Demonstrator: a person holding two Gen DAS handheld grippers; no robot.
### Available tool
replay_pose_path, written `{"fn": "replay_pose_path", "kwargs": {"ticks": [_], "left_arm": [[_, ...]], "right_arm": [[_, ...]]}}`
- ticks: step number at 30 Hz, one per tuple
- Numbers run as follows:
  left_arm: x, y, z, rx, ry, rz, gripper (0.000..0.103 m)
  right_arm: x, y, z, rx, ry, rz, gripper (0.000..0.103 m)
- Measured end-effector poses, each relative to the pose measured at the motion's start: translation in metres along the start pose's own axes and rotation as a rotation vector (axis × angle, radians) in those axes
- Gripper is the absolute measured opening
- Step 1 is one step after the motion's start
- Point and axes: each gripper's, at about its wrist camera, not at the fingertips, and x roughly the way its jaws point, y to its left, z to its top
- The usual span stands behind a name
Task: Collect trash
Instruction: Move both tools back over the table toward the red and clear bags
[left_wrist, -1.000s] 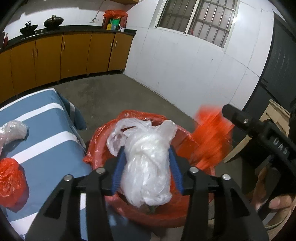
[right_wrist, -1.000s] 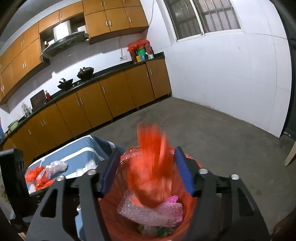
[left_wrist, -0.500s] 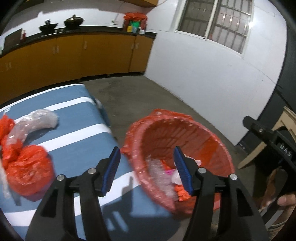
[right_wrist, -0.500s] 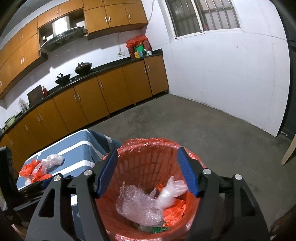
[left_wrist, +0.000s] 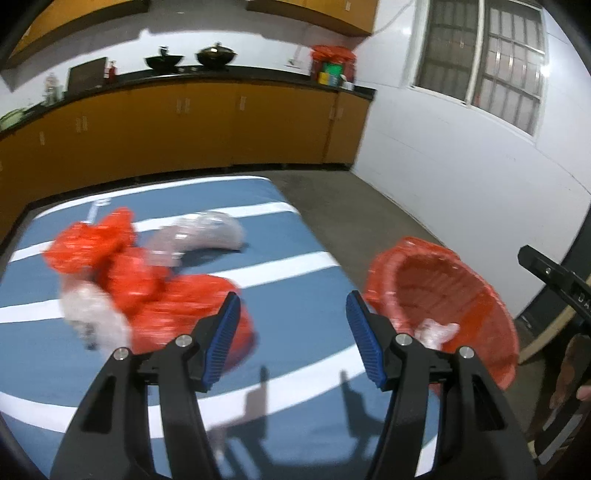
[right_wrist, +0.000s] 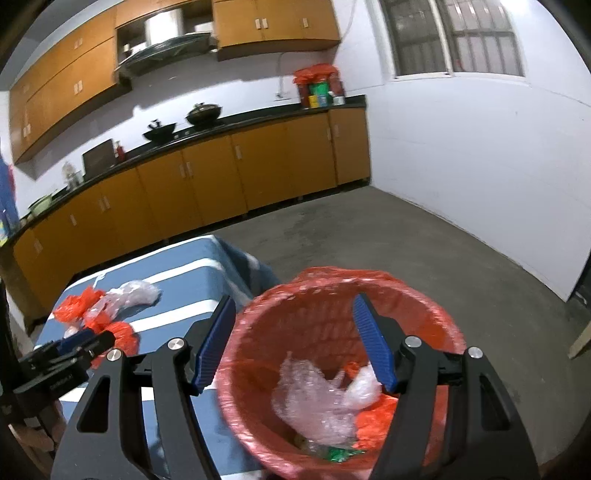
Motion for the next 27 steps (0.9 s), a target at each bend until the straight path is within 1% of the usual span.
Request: {"fn": "replay_pose_path", "kwargs": {"ticks": [4, 8, 10, 15, 17, 21, 24, 27], "left_arm": [[-0.016, 0.032, -0.001, -0.016, -0.032, 0.078, 0.059], [-0.032, 0.07, -0.006, -0.045, -0.056, 0.168, 0.059], [-0.041, 0.094, -0.009, -0.071, -0.066, 0.224, 0.059], [-0.059, 0.143, -0.017, -0.15, -0.076, 0.32, 0.059], [-0.067, 0.161, -0.018, -0.184, -0.085, 0.347, 0.059], [-0.077, 0.183, -0.019, -0.216, -0.101, 0.375, 0.059], [-0.083, 0.194, -0.02, -0.232, -0.109, 0.386, 0.059], [-0.084, 0.202, -0.02, -0.246, -0.111, 0.394, 0.059]], "right_arm": [[0.008, 0.025, -0.002, -0.035, 0.019, 0.046, 0.065], [0.019, 0.057, -0.003, -0.078, 0.044, 0.112, 0.064], [0.024, 0.072, -0.004, -0.101, 0.056, 0.142, 0.062], [0.044, 0.126, -0.006, -0.168, 0.091, 0.234, 0.058], [0.052, 0.146, -0.007, -0.191, 0.102, 0.267, 0.056], [0.076, 0.19, -0.003, -0.232, 0.135, 0.325, 0.053], [0.099, 0.212, 0.0, -0.233, 0.168, 0.323, 0.052], [0.127, 0.227, 0.004, -0.218, 0.192, 0.294, 0.052]]}}
